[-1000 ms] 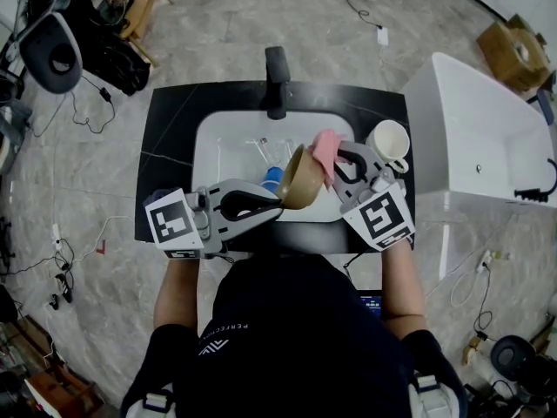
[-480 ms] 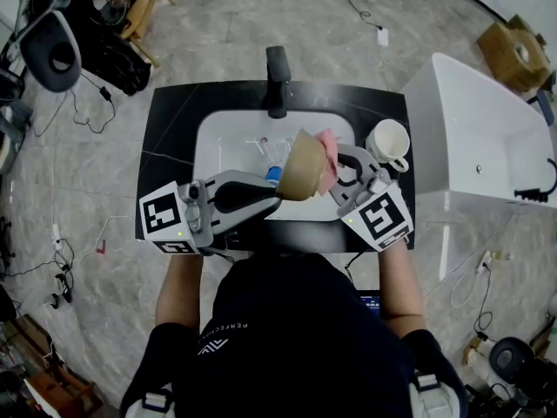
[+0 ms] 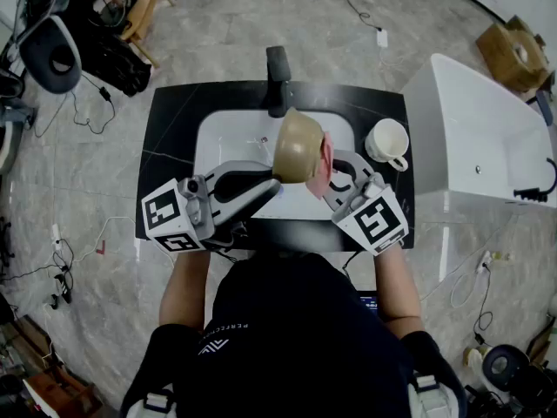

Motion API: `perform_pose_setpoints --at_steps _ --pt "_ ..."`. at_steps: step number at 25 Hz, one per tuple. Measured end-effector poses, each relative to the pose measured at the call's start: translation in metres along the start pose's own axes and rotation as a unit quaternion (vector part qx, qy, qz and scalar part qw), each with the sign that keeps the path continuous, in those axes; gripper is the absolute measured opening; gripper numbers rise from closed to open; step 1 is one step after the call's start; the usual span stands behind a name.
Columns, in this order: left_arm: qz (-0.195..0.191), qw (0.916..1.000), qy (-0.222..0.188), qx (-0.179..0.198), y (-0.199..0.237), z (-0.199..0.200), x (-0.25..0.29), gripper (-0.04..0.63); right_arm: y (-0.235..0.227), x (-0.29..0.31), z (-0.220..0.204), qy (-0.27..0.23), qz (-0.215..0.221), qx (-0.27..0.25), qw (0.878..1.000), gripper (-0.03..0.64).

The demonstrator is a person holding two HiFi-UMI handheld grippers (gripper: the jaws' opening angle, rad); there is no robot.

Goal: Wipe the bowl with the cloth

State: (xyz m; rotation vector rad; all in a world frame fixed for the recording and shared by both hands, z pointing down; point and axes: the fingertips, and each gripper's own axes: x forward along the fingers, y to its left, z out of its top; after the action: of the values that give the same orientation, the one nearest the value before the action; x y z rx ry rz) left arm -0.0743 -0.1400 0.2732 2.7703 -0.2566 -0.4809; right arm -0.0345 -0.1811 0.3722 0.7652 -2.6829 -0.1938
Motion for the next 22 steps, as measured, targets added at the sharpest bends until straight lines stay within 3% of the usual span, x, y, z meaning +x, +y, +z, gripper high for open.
perform_pose_setpoints --at_steps 11,22 --pt "0.1 0.9948 0.0 0.022 0.023 -0.002 0.005 0.011 0.017 -0.005 0.004 0.0 0.012 0.003 1.0 0.049" --pt "0.149 0.9884 -0.017 0.024 0.032 -0.009 0.001 0.011 0.034 0.0 0.013 -0.013 0.025 0.009 1.0 0.049"
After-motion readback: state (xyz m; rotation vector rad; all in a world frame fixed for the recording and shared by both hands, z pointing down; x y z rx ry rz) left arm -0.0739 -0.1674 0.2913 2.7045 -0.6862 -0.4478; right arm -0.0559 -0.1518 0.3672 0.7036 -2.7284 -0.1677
